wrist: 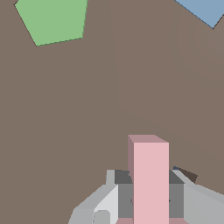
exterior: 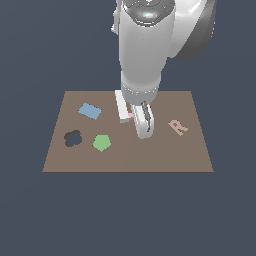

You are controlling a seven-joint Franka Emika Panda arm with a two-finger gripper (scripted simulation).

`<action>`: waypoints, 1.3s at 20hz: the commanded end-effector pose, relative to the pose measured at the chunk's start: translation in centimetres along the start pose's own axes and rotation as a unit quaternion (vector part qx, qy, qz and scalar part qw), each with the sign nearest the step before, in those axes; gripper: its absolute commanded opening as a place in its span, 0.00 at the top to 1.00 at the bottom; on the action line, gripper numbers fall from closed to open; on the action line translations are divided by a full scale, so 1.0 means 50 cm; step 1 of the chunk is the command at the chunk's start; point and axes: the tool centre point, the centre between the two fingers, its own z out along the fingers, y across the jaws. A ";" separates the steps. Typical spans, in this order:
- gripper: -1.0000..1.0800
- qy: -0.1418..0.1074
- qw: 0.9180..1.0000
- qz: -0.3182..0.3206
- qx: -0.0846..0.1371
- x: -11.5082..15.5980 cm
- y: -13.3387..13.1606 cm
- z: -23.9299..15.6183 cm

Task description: Insert a designated object into the corresponding slot on a board.

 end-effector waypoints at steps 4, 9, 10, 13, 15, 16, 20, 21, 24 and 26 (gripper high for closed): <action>1.00 0.000 0.997 0.082 0.000 -0.020 0.025 -0.002; 1.00 0.000 0.991 0.135 0.000 -0.036 0.039 -0.002; 1.00 0.000 0.990 0.143 0.000 -0.039 0.041 -0.003; 1.00 0.000 0.986 0.164 0.000 -0.046 0.046 -0.003; 1.00 0.000 0.985 0.174 0.000 -0.050 0.048 -0.003; 1.00 0.000 0.984 0.179 0.000 -0.052 0.049 -0.003; 1.00 0.000 0.982 0.189 0.000 -0.056 0.051 -0.003; 1.00 0.000 0.982 0.190 0.000 -0.056 0.051 -0.003; 1.00 0.000 0.982 0.190 0.000 -0.056 0.051 -0.003; 1.00 0.000 0.982 0.187 0.000 -0.055 0.050 -0.003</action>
